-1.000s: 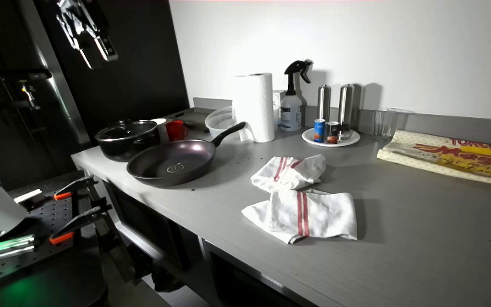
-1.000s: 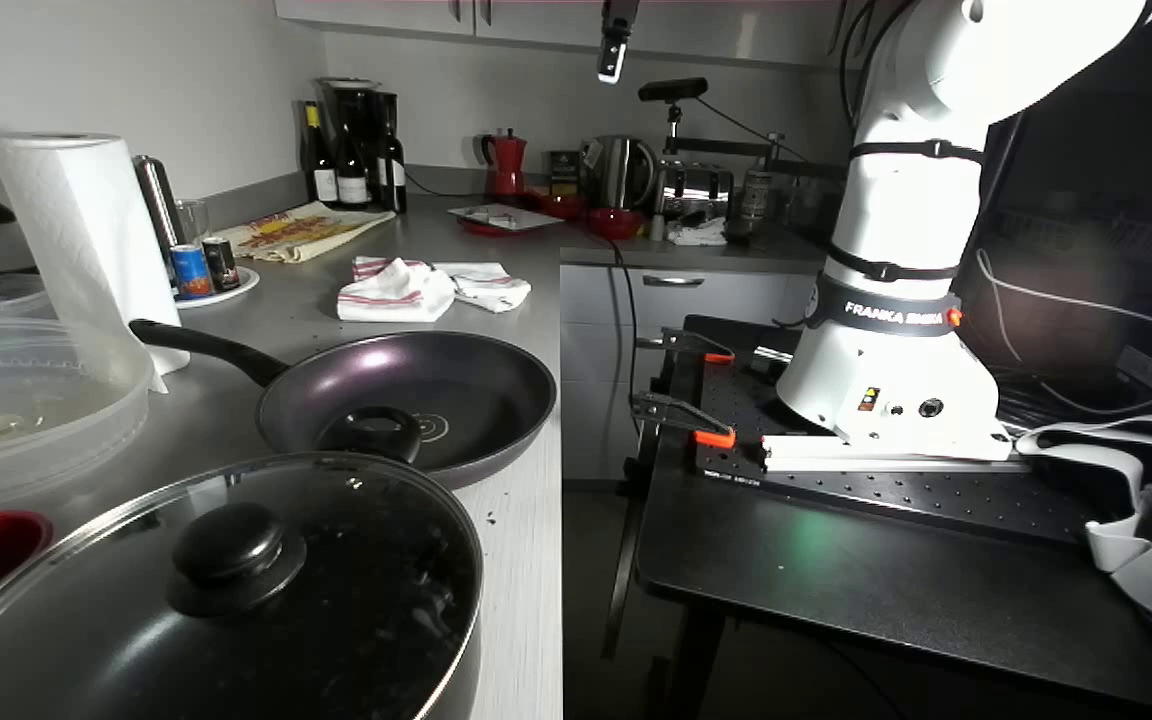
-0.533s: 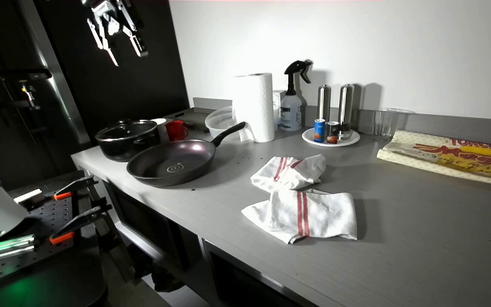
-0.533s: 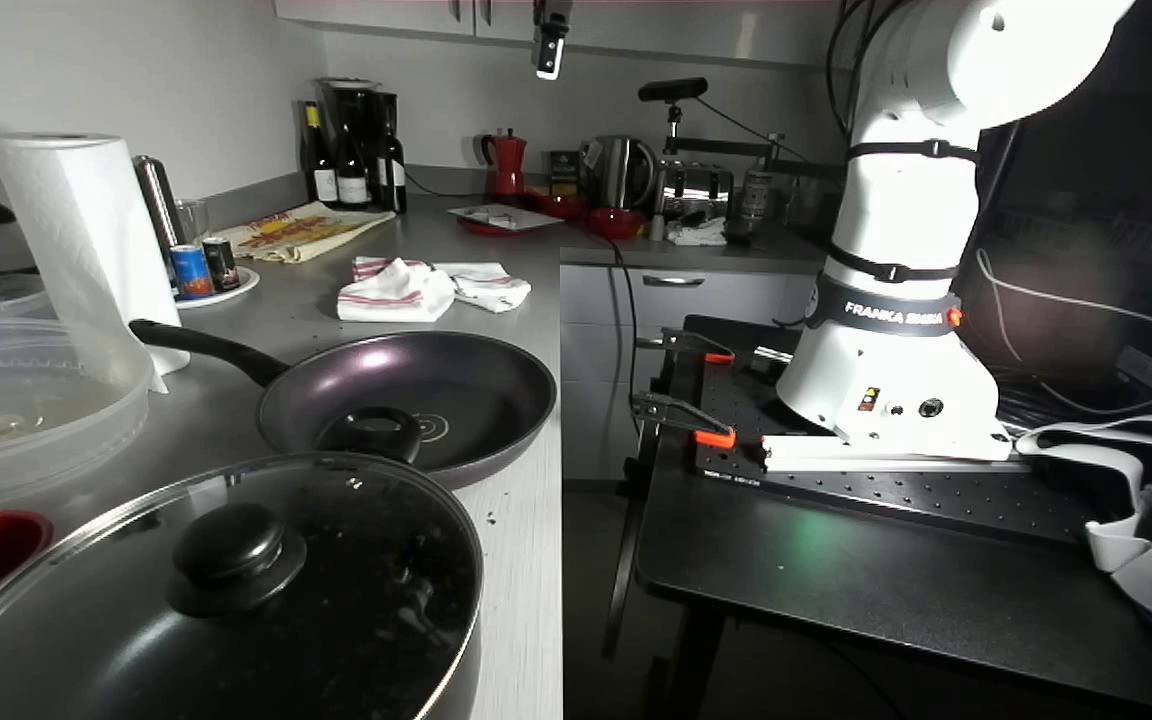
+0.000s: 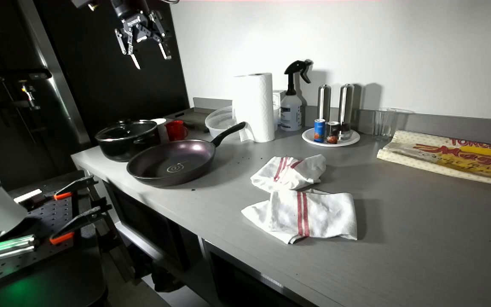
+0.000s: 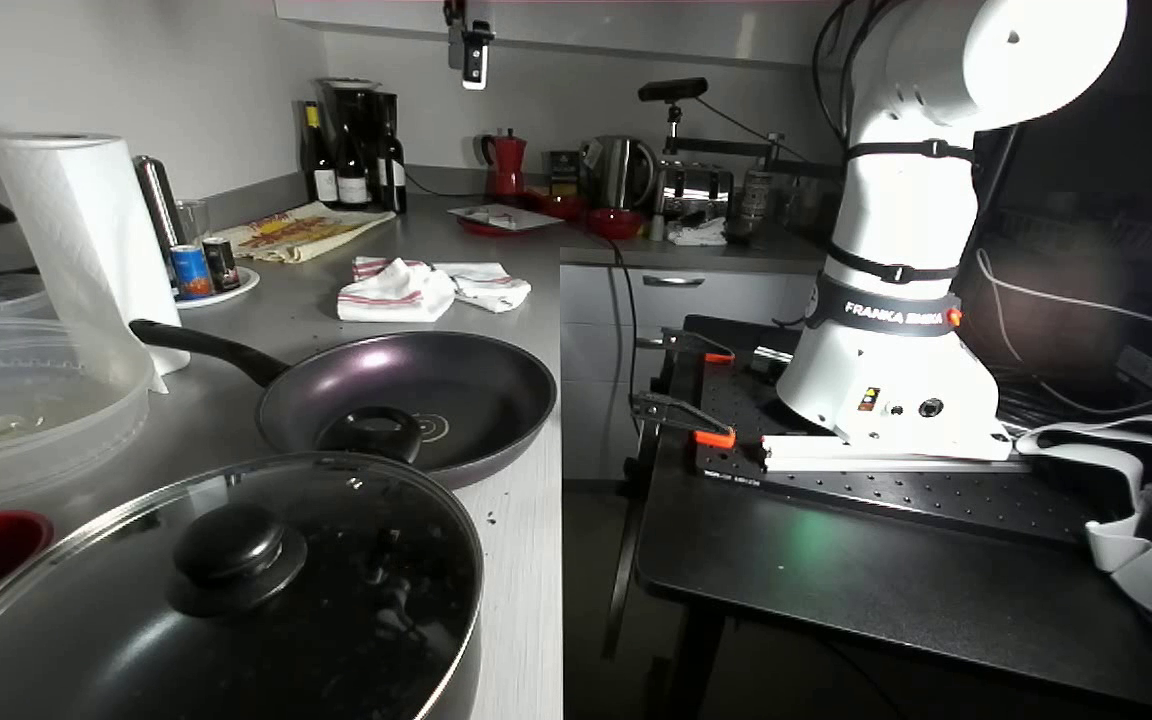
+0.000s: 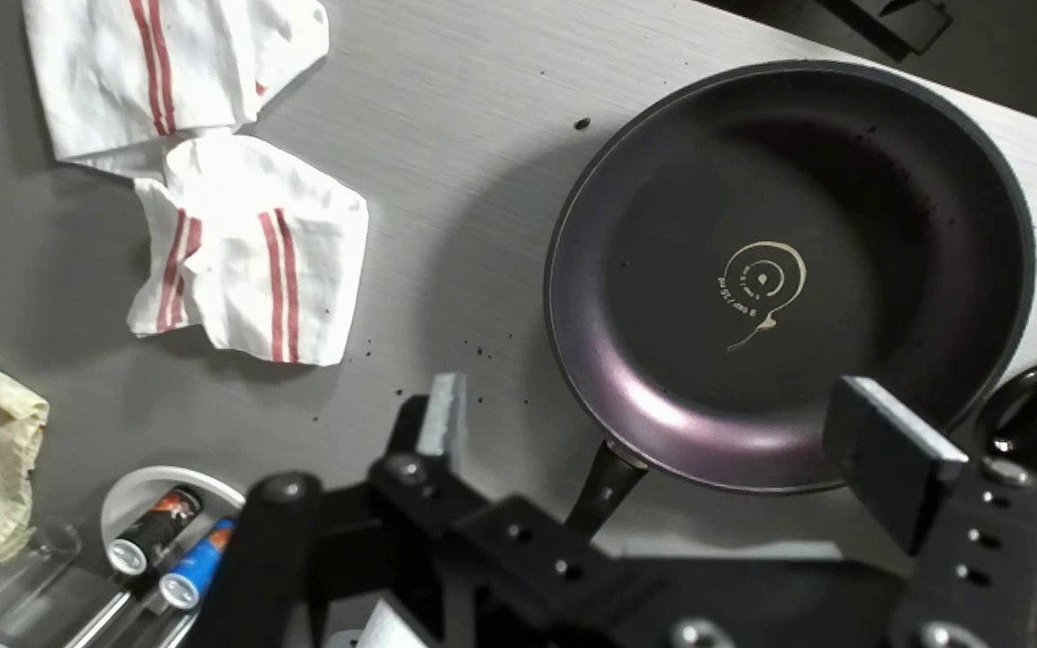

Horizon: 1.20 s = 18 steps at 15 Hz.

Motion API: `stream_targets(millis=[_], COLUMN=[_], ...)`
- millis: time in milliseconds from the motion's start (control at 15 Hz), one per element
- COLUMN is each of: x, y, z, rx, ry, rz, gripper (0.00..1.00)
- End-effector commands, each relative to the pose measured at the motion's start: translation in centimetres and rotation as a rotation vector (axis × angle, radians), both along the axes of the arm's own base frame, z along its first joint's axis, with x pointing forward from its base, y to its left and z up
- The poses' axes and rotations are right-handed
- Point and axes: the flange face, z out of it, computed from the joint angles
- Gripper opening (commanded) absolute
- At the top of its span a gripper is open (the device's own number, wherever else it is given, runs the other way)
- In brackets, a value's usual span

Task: Remove the lid from the black pot and place it on the right side of the countertop.

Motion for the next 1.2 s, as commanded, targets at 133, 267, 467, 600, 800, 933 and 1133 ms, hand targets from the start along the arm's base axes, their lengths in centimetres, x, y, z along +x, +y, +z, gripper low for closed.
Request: stream_targets(millis=[133,267,467,600,800,933,1133], x=[4.0,4.5,4.7,4.5,4.1,3.7,3.2], y=[5.4,7.4,10.7,12.6,14.7,15.8,17.9], z=[-1.8,-2.6,-4.0,-5.1,-7.4,-9.4,-12.4], rx=[0.019,0.036,0.050,0.041,-0.001,-0.037,-0.081], ry=[0.058,0.074,0.099,0.121,0.170,0.209,0.252], rz=[0.164,0.220,0.309,0.366,0.433,0.468,0.525], gripper=[1.00,1.00,1.00,1.00,1.00,1.00,1.00])
